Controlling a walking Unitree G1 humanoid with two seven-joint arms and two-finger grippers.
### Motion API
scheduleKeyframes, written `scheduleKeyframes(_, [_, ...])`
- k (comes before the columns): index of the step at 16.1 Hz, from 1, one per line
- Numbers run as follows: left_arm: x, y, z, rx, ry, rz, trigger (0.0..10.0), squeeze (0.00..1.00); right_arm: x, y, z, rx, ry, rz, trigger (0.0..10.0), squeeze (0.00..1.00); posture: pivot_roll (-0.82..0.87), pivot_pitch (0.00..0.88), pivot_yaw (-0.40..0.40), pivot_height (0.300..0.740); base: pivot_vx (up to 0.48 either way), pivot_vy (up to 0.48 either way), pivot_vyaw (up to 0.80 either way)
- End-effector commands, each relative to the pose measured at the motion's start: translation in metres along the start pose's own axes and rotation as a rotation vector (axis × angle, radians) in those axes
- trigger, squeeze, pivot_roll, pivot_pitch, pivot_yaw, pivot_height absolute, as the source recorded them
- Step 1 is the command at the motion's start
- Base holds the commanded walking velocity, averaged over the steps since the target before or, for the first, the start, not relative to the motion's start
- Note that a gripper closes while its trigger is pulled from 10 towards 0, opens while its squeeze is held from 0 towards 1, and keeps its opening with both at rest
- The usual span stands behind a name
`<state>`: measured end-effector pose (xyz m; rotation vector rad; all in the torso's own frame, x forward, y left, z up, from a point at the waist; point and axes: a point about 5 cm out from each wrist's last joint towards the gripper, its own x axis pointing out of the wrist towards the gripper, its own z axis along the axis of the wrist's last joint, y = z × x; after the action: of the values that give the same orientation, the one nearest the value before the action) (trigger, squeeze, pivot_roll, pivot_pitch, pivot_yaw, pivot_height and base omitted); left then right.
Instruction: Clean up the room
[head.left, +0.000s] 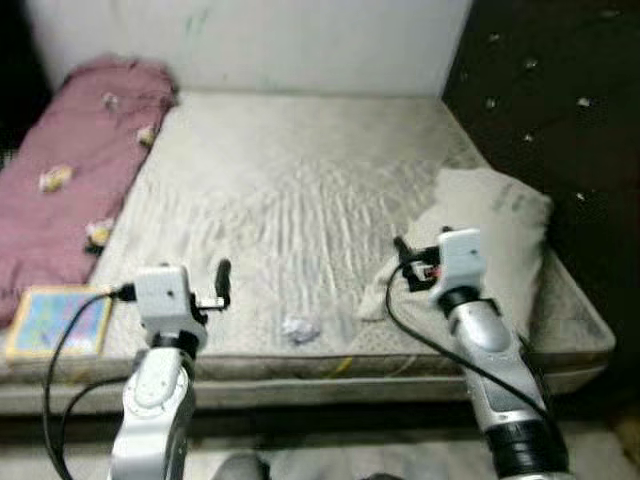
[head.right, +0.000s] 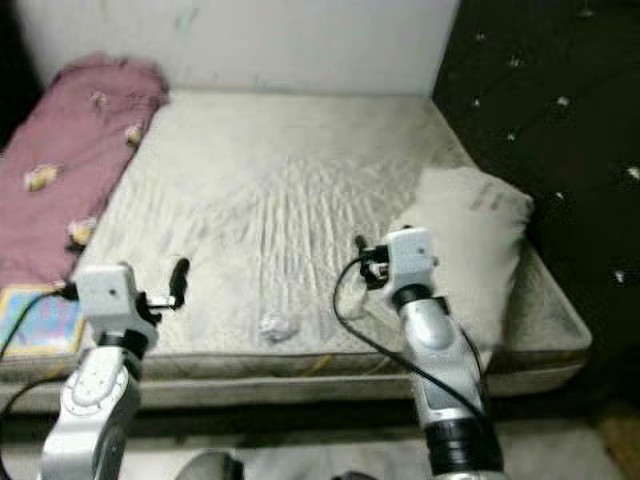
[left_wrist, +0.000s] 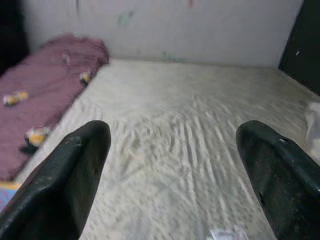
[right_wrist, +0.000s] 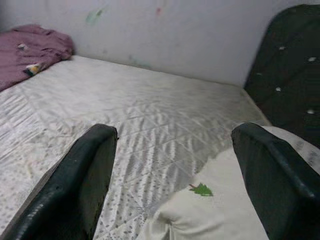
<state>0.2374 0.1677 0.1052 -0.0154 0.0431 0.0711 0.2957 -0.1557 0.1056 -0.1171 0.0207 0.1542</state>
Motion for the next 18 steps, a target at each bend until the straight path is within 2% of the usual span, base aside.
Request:
scheduleKeyframes(1, [0.0016,0.0069,0.0055,0.038,-0.029,0.038,10.0,0.00,0.0035,0.0056,0.0081,0.009,-0.031,0.012,10.0,0.00,0.07,0.000,-0.038,0.740,0.000,0.296,0.00])
scheduleKeyframes(4, [-0.0007,0.0003,0.0086,-0.003,-0.044,-0.043,10.0,0.00,0.0034,0.0070,0.0091,-0.005,-0.035,0.028,10.0,0.00,0.07,0.000,-0.040,0.740,0.000,0.000,0.00])
scheduleKeyframes(10, [-0.0014,-0.0004,0.0079,-0.006,-0.045,-0.052,10.0,0.00,0.0033,0.0057,0.0078,-0.008,-0.028,0.023,10.0,0.00,0.07,0.000,-0.043,0.740,0.234,0.000,0.00])
scheduleKeyframes(18, [-0.0022,-0.0019,0.0067,-0.012,-0.038,-0.065,10.0,0.00,0.0034,0.0047,0.0067,-0.005,-0.024,0.016,10.0,0.00,0.07,0.000,-0.043,0.740,0.349,0.000,0.00])
